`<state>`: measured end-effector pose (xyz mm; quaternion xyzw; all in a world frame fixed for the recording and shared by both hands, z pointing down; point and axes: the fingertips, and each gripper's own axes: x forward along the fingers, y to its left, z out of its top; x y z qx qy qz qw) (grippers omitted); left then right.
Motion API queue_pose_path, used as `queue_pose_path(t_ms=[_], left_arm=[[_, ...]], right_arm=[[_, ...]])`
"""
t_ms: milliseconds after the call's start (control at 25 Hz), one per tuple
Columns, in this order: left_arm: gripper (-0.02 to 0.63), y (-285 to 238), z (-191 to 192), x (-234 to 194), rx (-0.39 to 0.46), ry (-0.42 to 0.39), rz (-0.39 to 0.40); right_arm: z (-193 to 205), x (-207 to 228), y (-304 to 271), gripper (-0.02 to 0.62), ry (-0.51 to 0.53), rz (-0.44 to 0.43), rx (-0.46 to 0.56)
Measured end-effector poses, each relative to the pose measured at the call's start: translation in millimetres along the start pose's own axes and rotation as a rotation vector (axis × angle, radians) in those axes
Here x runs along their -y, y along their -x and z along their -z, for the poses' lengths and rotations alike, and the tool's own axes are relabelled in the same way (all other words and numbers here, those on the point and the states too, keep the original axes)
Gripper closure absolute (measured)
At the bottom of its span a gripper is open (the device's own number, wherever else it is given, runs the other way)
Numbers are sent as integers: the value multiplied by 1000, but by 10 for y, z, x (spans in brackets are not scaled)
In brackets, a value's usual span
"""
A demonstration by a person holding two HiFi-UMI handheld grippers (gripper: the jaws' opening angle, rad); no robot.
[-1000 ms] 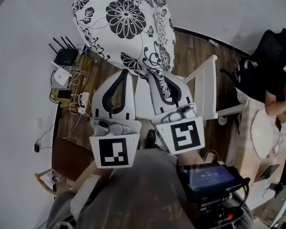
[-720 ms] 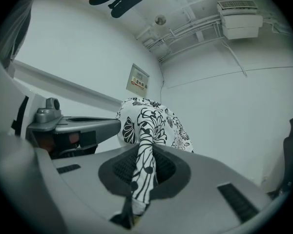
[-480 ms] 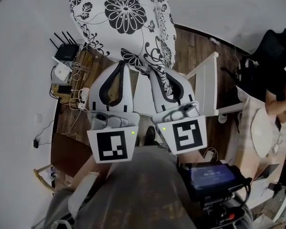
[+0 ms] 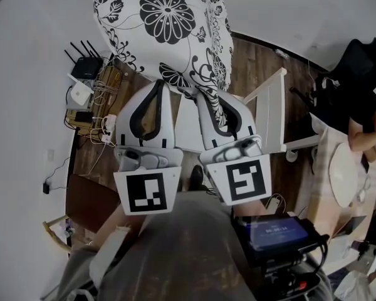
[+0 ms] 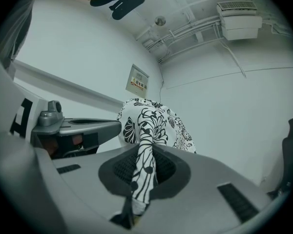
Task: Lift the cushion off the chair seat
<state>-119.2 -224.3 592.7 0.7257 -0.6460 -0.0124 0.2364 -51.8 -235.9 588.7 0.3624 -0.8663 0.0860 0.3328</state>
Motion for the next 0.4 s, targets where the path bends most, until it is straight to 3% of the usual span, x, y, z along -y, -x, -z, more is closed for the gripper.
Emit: queue_pose_path(t_ms=[400], left_arm=[[600, -51, -20, 23, -1, 6, 7]], right_arm=[[-8, 24, -7, 571, 3, 1, -8]])
